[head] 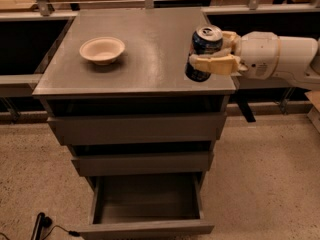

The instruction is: Place pepsi can into bottom drawer

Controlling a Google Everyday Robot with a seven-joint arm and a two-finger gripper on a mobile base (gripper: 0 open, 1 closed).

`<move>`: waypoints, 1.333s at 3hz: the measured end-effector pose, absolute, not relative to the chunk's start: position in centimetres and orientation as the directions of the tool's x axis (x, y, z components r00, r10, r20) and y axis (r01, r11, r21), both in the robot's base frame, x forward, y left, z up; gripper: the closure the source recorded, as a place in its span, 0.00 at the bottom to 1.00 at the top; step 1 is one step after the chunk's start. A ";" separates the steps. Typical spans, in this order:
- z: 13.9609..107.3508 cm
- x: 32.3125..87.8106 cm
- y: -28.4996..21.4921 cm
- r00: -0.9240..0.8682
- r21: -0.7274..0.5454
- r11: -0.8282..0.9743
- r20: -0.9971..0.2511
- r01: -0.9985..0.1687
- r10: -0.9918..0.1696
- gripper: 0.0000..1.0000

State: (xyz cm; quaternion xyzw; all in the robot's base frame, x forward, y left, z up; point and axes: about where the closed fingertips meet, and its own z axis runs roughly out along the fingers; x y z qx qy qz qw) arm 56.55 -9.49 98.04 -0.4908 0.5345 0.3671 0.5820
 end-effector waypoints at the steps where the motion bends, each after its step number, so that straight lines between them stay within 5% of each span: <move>1: 95.8 56.2 -10.1 0.134 -0.158 0.261 -0.985 -0.952 -0.110 1.00; 4: 74.2 52.3 -14.7 0.072 -0.112 0.240 -0.983 -0.964 -0.169 1.00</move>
Offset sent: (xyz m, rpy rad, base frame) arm 0.0102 -0.0316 -0.1302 -0.0543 0.0168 -0.1026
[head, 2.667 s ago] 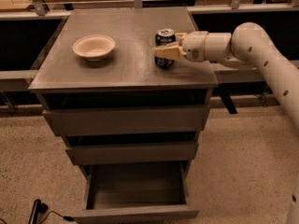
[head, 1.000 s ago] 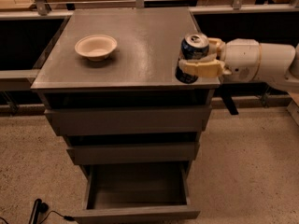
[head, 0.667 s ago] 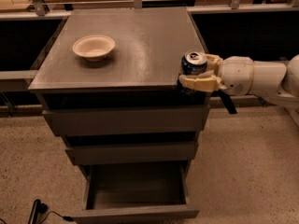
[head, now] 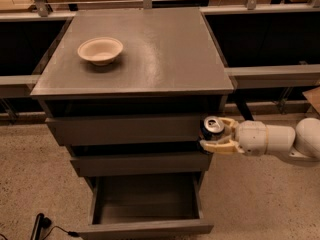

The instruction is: Place pepsi can into bottom drawer

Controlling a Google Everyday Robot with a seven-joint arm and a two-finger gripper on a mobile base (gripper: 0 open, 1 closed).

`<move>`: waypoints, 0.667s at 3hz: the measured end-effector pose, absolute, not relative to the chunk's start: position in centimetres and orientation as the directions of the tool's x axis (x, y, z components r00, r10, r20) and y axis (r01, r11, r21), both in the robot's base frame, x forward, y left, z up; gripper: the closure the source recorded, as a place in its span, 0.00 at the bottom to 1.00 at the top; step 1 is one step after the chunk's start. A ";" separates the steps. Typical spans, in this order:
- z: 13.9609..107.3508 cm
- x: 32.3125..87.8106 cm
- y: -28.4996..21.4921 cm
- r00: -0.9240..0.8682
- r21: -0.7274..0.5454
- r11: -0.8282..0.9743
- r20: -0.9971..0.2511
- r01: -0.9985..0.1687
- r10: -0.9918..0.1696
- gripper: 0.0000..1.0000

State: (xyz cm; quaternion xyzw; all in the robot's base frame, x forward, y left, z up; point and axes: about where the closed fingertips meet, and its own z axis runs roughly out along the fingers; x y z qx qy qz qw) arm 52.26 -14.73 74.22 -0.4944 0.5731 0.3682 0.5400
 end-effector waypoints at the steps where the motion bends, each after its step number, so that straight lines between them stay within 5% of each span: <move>1: 73.4 51.8 -14.7 0.064 -0.100 0.225 -0.985 -0.969 -0.161 1.00; 2: 71.1 52.0 -14.2 0.030 -0.069 0.185 -0.977 -0.980 -0.210 1.00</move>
Offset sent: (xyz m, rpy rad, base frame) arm 0.0007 0.0076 -0.0657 -0.1261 0.1198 0.0992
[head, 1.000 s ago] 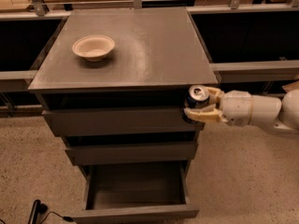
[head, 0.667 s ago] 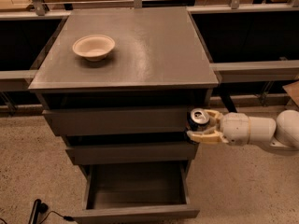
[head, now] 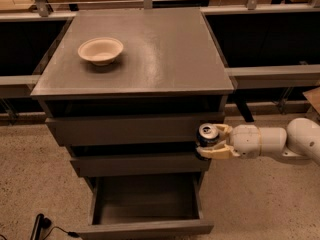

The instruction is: Place pepsi can into bottom drawer

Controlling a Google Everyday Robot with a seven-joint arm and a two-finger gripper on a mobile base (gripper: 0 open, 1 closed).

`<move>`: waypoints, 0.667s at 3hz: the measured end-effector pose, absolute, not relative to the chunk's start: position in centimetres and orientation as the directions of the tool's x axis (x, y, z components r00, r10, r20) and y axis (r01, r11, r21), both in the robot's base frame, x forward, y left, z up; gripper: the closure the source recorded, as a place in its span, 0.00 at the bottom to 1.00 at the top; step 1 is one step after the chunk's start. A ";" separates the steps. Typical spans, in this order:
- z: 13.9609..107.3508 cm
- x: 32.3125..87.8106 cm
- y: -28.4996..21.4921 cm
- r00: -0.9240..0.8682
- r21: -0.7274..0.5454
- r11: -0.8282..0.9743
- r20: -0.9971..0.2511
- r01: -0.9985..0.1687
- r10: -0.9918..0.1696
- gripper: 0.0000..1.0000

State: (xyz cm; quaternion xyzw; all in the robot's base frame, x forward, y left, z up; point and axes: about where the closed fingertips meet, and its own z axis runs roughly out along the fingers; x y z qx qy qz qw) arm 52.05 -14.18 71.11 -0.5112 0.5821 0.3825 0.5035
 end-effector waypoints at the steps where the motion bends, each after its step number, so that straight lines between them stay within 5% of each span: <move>1: 64.1 50.9 -12.5 0.043 -0.076 0.128 -0.968 -0.989 -0.247 1.00; 2: 56.5 49.0 -11.0 0.086 -0.110 0.097 -0.971 -0.989 -0.225 1.00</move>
Offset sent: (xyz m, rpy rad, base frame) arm -0.0582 0.0452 -0.2505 0.0254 -0.0643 0.1030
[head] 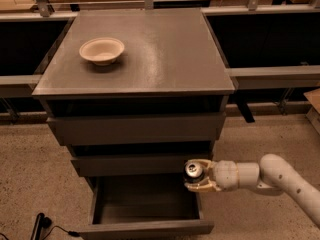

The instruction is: Place pepsi can into bottom drawer

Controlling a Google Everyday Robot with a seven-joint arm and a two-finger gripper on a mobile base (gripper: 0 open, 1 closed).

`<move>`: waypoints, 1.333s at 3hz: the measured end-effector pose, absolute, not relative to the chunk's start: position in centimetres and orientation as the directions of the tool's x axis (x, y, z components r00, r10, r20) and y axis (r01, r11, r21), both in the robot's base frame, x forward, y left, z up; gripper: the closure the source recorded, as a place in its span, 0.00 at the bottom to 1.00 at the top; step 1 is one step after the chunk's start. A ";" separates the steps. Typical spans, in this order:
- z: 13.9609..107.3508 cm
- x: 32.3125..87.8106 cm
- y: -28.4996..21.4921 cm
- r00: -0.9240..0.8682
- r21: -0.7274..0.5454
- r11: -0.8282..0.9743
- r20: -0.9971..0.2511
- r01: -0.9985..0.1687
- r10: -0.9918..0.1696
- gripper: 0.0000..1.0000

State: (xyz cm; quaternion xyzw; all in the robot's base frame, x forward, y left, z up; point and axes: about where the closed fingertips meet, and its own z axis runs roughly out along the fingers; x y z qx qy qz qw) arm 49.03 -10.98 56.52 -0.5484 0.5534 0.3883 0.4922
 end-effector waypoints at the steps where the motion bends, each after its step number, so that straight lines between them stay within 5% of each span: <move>1: 51.8 48.0 -10.8 0.095 -0.110 0.071 -0.976 -0.991 -0.196 1.00; 4: 39.7 51.1 -7.2 -0.044 0.023 0.117 -0.982 -0.993 -0.181 1.00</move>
Offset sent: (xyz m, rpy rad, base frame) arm -0.0079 0.0005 -0.0383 0.0180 -0.0036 0.0238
